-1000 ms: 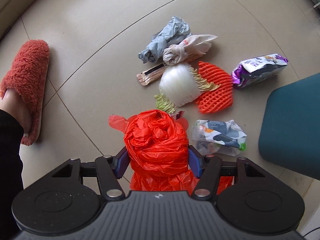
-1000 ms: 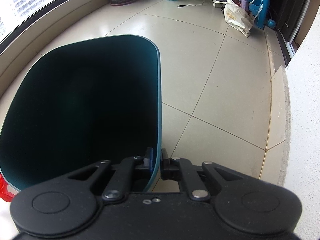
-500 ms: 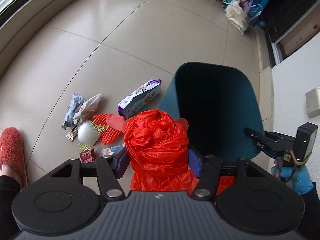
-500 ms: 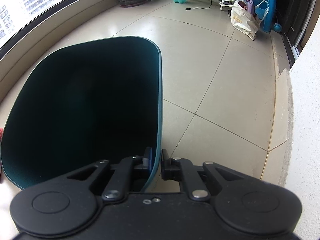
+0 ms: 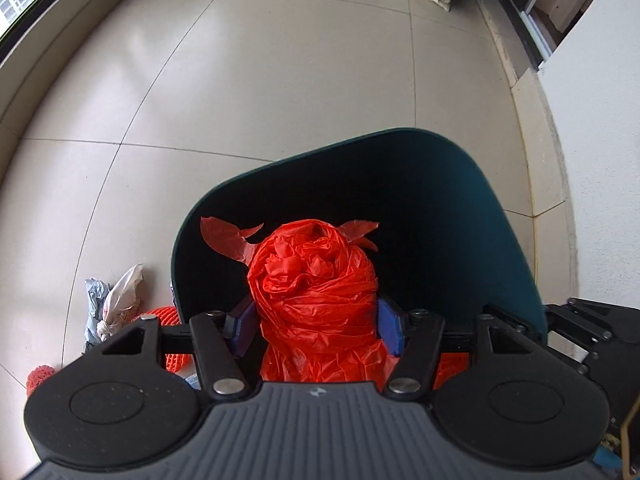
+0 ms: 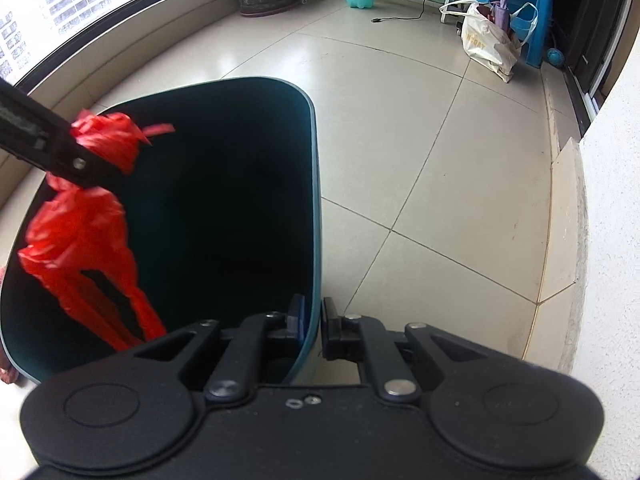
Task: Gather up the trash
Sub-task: 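Lift the red bag with the left tool into the teal bin and open, then move the left tool back to the pile and grasp the clear plastic wrapper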
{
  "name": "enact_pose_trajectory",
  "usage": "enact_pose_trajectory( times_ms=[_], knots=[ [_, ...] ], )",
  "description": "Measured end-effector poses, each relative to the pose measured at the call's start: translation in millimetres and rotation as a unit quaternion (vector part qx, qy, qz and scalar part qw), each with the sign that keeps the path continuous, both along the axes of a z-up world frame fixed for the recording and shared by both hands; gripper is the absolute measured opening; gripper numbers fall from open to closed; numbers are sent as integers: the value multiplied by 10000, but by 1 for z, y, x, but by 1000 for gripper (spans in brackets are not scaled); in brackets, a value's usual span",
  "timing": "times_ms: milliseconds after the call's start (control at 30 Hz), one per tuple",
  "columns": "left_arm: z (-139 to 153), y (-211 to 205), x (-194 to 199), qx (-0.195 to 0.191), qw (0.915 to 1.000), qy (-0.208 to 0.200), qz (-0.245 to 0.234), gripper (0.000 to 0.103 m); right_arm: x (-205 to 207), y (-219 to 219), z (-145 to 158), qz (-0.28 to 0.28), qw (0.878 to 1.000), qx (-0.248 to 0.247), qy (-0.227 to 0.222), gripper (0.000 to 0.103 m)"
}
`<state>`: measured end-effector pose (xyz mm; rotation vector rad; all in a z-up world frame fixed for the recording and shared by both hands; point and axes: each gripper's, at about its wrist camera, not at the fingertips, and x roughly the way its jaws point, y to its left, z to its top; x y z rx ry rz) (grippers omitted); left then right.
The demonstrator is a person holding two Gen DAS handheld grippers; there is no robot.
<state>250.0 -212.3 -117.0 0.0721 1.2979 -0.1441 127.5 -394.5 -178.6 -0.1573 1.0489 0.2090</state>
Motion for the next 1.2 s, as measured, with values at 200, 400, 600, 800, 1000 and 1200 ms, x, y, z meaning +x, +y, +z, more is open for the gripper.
enact_pose_trajectory(
  times_ms=[200, 400, 600, 800, 1000, 1200],
  knots=[
    [-58, -40, 11, 381, 9955, 557, -664, 60, -2, -3, -1, 82, 10000, -52, 0, 7],
    [-94, -62, 12, 685, 9902, 949, -759, 62, 0, -5, -2, 103, 9999, 59, -18, 8],
    [-103, -61, 8, 624, 9905, 1020, -676, 63, -6, -6, -3, 112, 9999, 97, -23, 8],
    [-77, -52, -11, 274, 9960, 538, -654, 72, -7, -5, -3, 82, 10000, 41, -12, 8],
    [-42, -42, -42, 19, 9973, 165, -721, 72, -3, 0, -2, 40, 10000, -21, 37, 8],
    [-8, -39, -54, -109, 9967, -148, -787, 72, -2, 6, -3, -22, 9998, -180, 44, 6]
  ],
)
